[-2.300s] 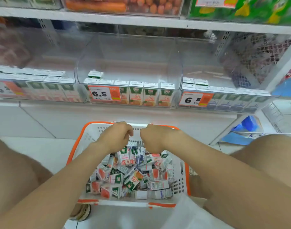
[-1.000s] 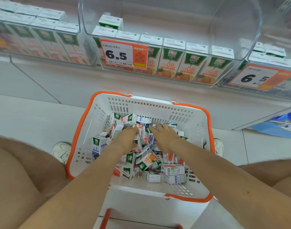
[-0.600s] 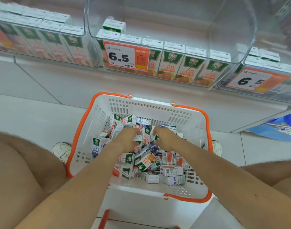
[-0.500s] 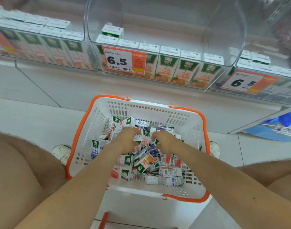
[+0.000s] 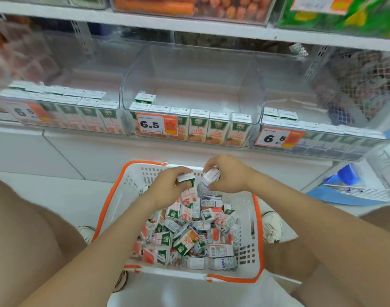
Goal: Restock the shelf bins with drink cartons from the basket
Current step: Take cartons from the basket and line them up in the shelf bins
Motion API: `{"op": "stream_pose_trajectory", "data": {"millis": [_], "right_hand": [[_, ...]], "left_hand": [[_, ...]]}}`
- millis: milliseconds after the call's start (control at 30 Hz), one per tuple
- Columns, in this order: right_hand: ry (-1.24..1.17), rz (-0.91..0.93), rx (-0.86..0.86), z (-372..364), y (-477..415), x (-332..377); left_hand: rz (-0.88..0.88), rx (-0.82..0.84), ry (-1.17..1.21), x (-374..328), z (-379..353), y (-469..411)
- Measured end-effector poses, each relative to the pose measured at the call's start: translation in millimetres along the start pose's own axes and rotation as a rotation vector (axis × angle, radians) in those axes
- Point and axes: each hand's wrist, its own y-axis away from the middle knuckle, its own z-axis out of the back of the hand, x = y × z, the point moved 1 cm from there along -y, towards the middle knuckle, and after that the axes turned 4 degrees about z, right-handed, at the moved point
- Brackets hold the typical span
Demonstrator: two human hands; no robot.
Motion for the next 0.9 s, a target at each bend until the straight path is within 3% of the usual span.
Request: {"op": "stream_pose_trajectory", "data": {"millis": [167,300,500,733,800,900], "right_hand": [[0.281,0.035,-0.037,65.7,43.2,15.4],[0.252,0.073,-0.158,101.8,69.7,17.8],[0.215,0.022,-0.495,159.5,103.6,-0.4],[0.016,-0.24,-0.959,203.2,121.4,-100.8],[0.066,-0.352,-0.903,199.6,114.4,-128.4],[0.166,-0.423,-0.667,188.5,99.3,-152.5]], "left_hand": [[-0.098,-0.143,0.09,-64.0,28.5,12.9],[-0.227,-0.181,0.162,-109.6,40.8,15.6],[-0.373,-0.283,0.167,-168.6,43.0,6.8],[-0.377,-0.393,0.153,-217.1,21.1,-19.4],[-0.34,-0.416,0.165,-222.7,14.0,-28.5],[-0.308,-0.415,0.185,-222.8,2.7,-40.6]]}}
